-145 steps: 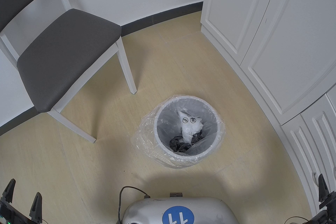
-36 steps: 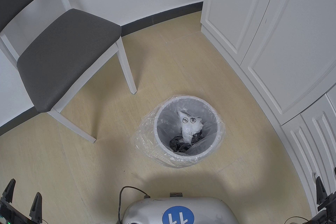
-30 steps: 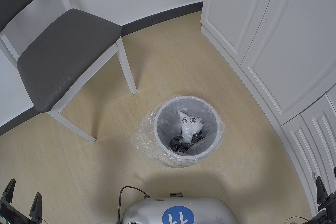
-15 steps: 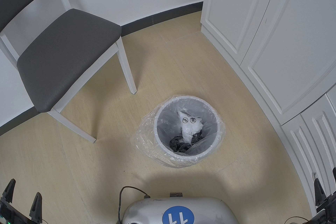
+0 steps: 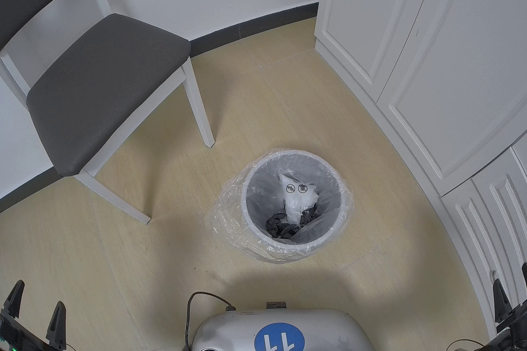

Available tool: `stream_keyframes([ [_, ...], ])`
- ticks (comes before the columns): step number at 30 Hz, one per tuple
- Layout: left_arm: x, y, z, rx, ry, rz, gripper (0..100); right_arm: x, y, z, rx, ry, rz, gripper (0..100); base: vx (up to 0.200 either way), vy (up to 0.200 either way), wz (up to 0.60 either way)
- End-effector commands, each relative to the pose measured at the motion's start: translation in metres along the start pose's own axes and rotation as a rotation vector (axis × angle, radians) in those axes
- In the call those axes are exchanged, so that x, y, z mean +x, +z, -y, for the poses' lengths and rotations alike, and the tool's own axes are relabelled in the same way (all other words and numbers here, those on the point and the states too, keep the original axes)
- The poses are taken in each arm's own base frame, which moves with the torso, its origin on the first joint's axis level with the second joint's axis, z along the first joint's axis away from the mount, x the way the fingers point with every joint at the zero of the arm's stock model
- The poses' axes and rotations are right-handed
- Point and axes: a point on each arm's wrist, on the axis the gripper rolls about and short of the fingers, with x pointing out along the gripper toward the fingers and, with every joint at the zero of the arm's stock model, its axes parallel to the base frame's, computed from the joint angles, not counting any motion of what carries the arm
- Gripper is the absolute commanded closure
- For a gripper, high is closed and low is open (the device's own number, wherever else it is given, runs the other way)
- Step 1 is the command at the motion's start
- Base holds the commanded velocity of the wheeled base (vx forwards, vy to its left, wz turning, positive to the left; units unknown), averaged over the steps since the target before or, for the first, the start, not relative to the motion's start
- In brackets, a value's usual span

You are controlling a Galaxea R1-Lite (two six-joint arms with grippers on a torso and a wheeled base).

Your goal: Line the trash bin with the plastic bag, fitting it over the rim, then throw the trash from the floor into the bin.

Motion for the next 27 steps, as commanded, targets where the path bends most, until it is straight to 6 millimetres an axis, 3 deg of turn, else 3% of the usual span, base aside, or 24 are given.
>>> stream_keyframes([
  [1, 0.0001, -0.0053, 0.0000, 0.000, 0.000, -0.001, 0, -0.0001, -0.0050, 0.0001, -0.004, 0.003, -0.004, 0, 0.000, 0.000, 0.00],
  [27, 0.0001, -0.0053, 0.0000, 0.000, 0.000, -0.001, 0, -0.0002, -0.0083, -0.0006, -0.025, 0.041, -0.037, 0, 0.000, 0.000, 0.00],
])
